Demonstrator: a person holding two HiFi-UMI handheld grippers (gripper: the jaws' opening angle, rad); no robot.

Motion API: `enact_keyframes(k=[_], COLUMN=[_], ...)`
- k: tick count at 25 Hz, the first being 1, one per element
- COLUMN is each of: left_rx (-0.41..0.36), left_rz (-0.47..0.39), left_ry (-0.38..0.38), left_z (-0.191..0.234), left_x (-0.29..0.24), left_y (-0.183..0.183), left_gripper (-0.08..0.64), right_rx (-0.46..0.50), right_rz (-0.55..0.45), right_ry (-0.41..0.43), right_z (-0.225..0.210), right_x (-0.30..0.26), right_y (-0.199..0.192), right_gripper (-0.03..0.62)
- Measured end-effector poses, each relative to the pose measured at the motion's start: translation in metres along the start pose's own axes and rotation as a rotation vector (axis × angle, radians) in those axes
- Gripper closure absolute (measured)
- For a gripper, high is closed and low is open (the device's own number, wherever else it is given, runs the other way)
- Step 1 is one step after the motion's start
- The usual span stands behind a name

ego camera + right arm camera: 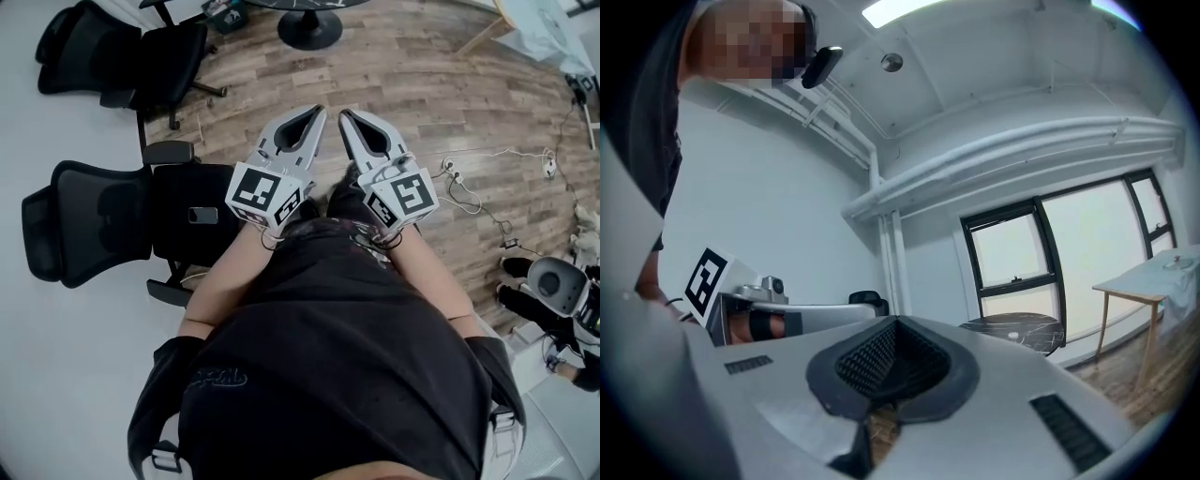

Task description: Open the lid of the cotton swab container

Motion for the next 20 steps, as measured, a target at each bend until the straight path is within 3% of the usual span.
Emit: enact_keyframes(k=[9, 20], left_rx=[0.021, 0.025], left_rz=[0.024, 0.009], left_ry=[0.033, 0.083], left_z=[0.021, 0.047], left_x=[-0.035, -0.127], left_y=[-0.005, 0.004], left_gripper=[0.551, 0.551], right_rx=[-0.062, -0.035], right_rz=[-0.002, 0.010], right_ry=[0.029, 0.096], right_z=[-0.041, -0.131], right_x=[-0.028, -0.057], right_y=[0.002, 0.017], right_gripper=[0.574, 0.574])
Point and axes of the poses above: the fingertips, and each gripper's own axes: x backward along the fingers, z to its left, y out of its top, the point moved 2 cm from there along x, backward along the fingers, and after that the axes turned 2 degrees about y, right-handed, at the moved point
